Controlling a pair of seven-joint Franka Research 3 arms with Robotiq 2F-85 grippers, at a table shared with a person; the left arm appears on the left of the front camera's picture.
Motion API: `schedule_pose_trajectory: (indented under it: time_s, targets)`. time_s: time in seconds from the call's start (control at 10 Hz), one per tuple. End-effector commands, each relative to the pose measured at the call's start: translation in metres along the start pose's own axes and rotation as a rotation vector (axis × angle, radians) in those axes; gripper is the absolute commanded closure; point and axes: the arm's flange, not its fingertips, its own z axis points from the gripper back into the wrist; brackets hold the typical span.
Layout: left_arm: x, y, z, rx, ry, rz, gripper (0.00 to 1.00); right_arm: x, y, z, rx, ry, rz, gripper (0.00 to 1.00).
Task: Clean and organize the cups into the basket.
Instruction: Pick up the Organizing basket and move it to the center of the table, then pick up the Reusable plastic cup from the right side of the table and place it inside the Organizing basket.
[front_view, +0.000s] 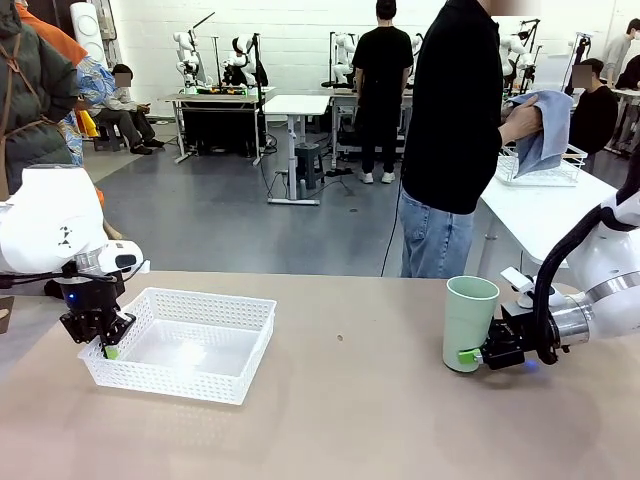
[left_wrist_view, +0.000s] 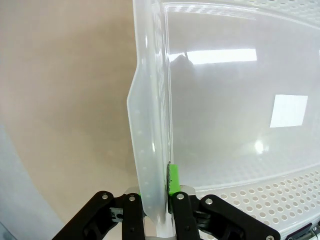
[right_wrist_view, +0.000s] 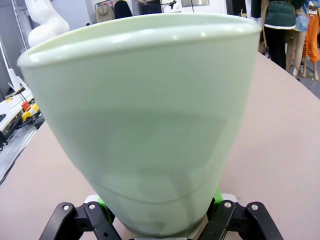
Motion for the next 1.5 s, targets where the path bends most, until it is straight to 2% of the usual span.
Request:
schedule_pose_trajectory:
  time_s: [0.0, 0.1, 0.2, 0.5, 0.7, 1.0, 1.4]
  targets:
    - [-0.001, -0.001, 0.004, 0.017, 0.005, 0.02, 1.0, -0.004, -0.006, -0.002, -0.001, 0.005, -0.027, 1.0]
    - [0.001, -0.003, 0.004, 0.015, -0.026, 0.033, 1.0, -0.002, -0.004, -0.001, -0.018, 0.004, -0.039, 0.8]
    - [0.004, -0.01, 0.006, 0.014, -0.008, 0.064, 1.0, 0.007, 0.004, 0.001, -0.029, -0.006, -0.045, 1.0]
    - [0.028, -0.057, 0.016, 0.055, -0.004, 0.068, 1.0, 0.07, 0.06, 0.034, -0.132, 0.005, 0.051, 1.0]
    - [0.05, -0.093, 0.017, 0.08, 0.003, 0.082, 1.0, 0.109, 0.093, 0.06, -0.212, -0.006, 0.069, 1.0]
    - [0.069, -0.141, 0.014, 0.11, 0.031, 0.098, 1.0, 0.156, 0.119, 0.079, -0.276, -0.018, 0.08, 1.0]
    - [0.06, -0.202, 0.014, 0.128, -0.009, 0.116, 1.0, 0.192, 0.14, 0.088, -0.335, 0.003, 0.112, 1.0]
